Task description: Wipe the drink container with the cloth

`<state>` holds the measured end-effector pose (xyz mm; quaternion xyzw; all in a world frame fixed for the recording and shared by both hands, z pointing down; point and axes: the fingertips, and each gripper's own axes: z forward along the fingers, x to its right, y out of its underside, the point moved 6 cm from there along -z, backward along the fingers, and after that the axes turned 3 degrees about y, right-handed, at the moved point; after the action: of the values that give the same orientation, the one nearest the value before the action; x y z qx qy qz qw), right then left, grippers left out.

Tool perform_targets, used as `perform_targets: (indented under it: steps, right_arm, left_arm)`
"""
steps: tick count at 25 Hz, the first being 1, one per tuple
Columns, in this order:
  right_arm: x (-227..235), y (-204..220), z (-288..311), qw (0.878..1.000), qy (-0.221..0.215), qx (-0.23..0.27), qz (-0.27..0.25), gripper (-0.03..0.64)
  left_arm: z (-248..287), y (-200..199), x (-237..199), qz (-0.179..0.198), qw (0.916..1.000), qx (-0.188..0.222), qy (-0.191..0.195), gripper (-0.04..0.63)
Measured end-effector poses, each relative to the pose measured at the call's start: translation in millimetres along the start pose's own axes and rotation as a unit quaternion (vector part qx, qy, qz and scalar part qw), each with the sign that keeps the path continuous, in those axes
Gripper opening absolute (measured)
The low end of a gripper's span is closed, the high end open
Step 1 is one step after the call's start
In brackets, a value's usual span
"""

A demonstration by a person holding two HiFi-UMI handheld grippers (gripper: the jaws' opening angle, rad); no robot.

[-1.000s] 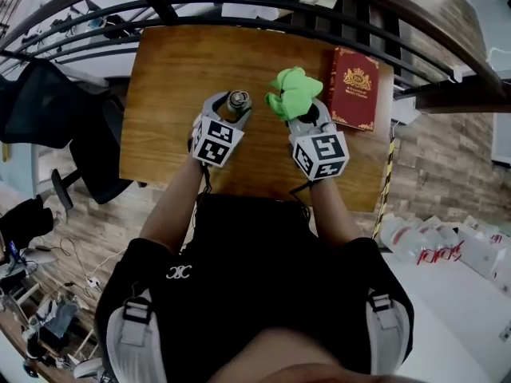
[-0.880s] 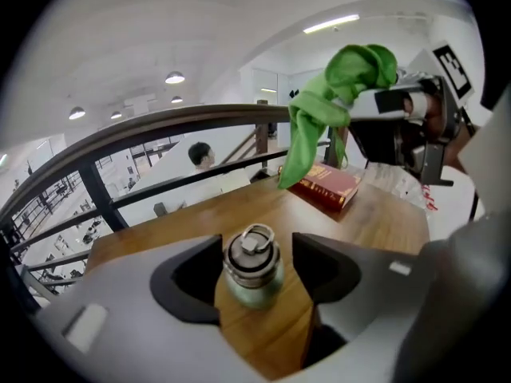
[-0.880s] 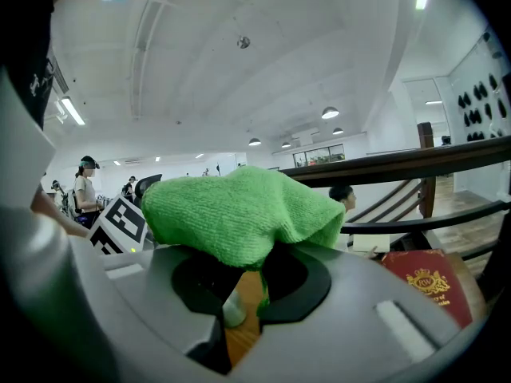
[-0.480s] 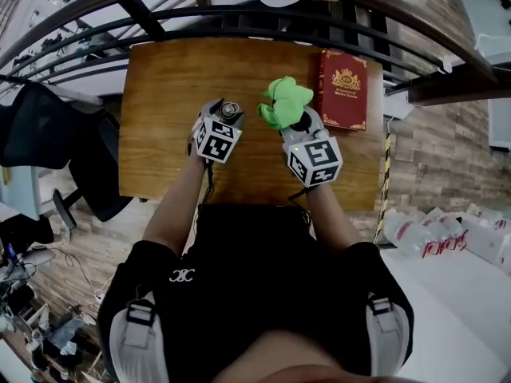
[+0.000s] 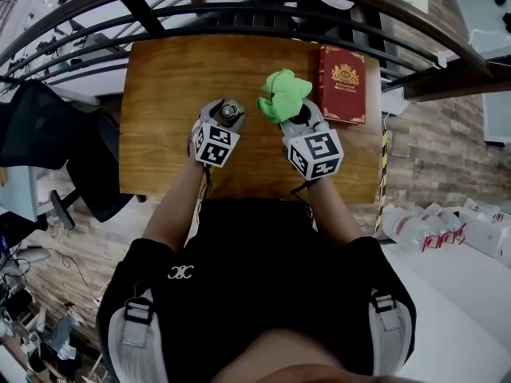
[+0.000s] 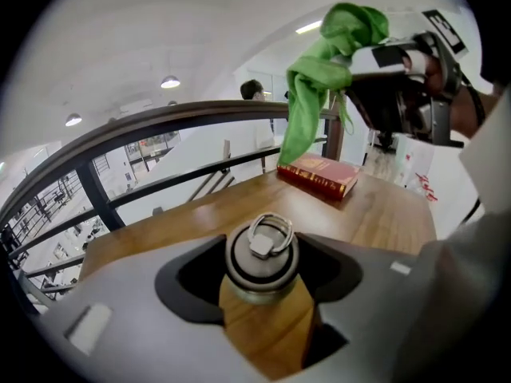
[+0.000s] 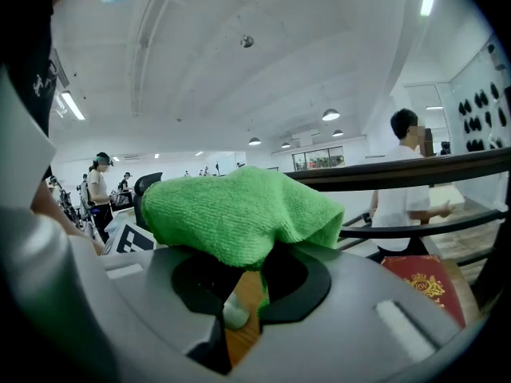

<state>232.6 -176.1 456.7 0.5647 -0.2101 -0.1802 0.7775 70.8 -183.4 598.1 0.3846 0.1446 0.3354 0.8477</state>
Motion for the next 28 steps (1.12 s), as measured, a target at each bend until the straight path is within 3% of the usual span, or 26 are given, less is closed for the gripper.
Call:
perform_targets:
  steps: [4,9,16,21,28]
  right_arm:
    - [-20.7,-3.1,4.8,0.999,-0.033,0.009,-0.009,0.049]
    - [-50.7,2.1,18.8,0.993,-0.12,0.022,-0.004,0.049]
    - [-76.4,11.7,43.6,0.986,-0.163,0.002,-0.018,0.049]
    - [-98.1,36.2,63.4,0.975,-0.213,-0.051,-0.021,0.049]
    - [-110.0,74.1,88.1,0.97,-0.211,-0.123,-0.016,0.049]
  left_arm:
    - [-10.1,11.2,1.7,0.004,0.9995,0.03,0.003,0.311]
    - [-20.0,22.6,-4.2,-0.014,0.9958,0.09,-0.004,0.311]
    - [-29.3,40.3,-14.1,-0.044,0.986,0.161,0.006,0.311]
    - [-35.5,50.9,-17.3,-0.075,0.9802,0.183,0.008,0.311]
    - [-33.3,48.7,-18.5,-0.047,0.9814,0.185,0.026,0.311]
